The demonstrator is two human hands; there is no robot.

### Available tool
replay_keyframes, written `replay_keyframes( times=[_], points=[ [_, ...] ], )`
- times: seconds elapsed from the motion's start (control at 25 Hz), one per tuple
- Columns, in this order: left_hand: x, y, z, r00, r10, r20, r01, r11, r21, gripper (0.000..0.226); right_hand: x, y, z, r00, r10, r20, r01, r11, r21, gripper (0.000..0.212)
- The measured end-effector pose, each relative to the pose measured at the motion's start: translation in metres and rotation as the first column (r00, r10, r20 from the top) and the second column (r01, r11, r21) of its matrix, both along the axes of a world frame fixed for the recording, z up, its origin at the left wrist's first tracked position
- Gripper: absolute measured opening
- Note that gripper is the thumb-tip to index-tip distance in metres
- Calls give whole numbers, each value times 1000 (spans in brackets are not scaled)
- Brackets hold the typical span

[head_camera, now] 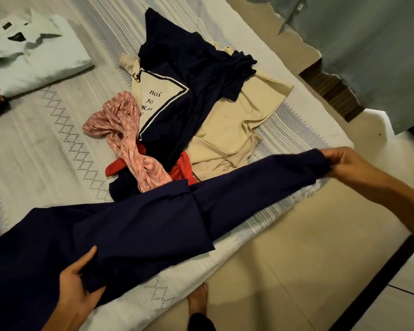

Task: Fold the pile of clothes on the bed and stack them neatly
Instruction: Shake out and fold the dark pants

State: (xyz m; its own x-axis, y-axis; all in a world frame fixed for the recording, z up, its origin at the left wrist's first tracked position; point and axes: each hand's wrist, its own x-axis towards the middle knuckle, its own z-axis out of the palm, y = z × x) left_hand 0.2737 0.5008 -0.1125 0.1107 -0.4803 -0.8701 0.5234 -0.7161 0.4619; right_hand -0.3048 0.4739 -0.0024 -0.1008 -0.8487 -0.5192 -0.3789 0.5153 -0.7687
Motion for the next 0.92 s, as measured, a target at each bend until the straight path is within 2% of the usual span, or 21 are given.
replay_keyframes(
  times=[0.08,0.12,0.2,0.28,0.36,0.48,0.6,0.72,0.8,0.92],
  points=[
    [-4,0,0,1000,-23,8,23,1000,-20,23,-21,18,-21,974,129,-184,-92,976,196,48],
    [-5,0,1,999,-36,14,37,999,-32,23,-27,26,-37,977,134,-166,-76,946,317,42],
    [-5,-3,0,998,-38,40,39,999,-20,24,-24,32,-62,992,-17,-127,70,901,427,33],
    [-5,-3,-5,999,-25,47,25,1000,-6,27,-8,22,-80,973,-169,-157,211,928,307,25],
    [-8,-4,-6,999,-25,35,25,1000,-1,28,8,2,-89,946,-276,-169,312,917,248,32],
    [-13,-5,-3,997,-73,30,73,997,0,22,15,-24,-105,908,-366,-205,416,849,326,50],
    [-13,-6,-2,995,-90,32,89,996,7,40,21,-42,-112,894,-420,-156,448,827,341,41],
    [-12,-6,-2,995,-99,30,98,995,12,40,22,-55,-105,890,-449,-82,446,816,367,46],
    [-11,-5,-4,994,-97,43,96,995,15,42,16,-69,-97,880,-475,-21,460,840,288,34],
    [-9,-6,-6,998,-62,30,62,998,10,38,12,-90,-84,849,-523,74,524,852,10,22]
  ],
)
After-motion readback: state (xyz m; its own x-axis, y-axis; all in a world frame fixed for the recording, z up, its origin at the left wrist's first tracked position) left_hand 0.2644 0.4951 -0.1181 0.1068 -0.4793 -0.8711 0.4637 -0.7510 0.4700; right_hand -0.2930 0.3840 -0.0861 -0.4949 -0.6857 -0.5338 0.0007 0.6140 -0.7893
